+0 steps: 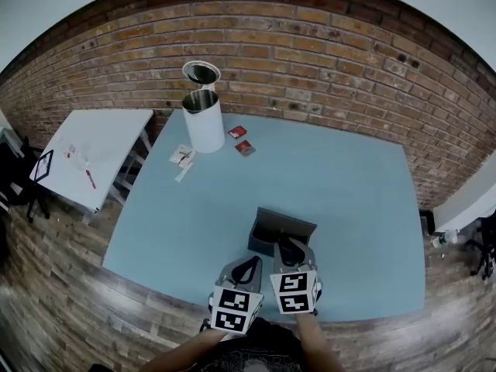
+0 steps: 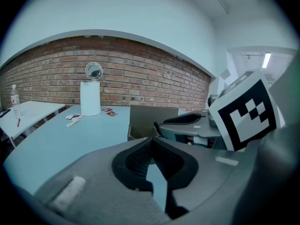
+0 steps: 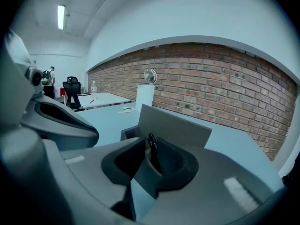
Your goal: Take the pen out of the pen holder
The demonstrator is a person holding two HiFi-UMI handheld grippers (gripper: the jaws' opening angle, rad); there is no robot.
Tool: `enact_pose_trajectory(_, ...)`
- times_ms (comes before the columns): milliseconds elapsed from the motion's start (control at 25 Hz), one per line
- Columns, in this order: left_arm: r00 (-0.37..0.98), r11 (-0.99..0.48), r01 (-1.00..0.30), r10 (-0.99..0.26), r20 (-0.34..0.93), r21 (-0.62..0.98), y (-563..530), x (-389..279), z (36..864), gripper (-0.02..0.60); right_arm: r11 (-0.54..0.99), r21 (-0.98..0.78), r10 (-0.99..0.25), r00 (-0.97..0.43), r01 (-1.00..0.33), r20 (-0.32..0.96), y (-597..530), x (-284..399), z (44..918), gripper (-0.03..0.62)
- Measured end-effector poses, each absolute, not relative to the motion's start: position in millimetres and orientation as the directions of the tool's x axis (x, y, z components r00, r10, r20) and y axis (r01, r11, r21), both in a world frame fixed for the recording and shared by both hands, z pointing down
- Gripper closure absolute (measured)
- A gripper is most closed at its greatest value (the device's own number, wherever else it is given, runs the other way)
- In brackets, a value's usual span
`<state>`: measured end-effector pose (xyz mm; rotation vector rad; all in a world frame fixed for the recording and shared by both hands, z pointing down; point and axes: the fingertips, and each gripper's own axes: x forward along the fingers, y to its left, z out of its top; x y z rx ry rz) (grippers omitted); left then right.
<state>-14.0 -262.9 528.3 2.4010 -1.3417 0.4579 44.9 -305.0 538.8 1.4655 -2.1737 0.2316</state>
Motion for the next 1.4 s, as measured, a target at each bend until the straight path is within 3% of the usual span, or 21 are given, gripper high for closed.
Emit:
enact_pose_trajectory(560, 0.48, -0.478, -0.868, -0.74, 0.471, 0.134, -280, -18, 540, 0.583, 0.468, 0.225, -0.768, -0.268, -0.855, 0.582, -325, 40, 555, 0.491)
enact_pose_trajectory(800, 0.492, -0.491, -0.861, -0.735, 0.466, 0.135, -277, -15, 539, 0.583, 0.471, 0.248, -0.771, -0.259, -0.846, 0.583, -326, 41, 557, 0.52)
enact_pose_trajectory(1400, 0.532, -0.528, -0.837, -0.726, 0.435, 0.142, -257, -12, 529, 0.583, 0.341, 0.299, -0.915, -0.242, -0.892, 0.323, -301, 52, 492, 0.542)
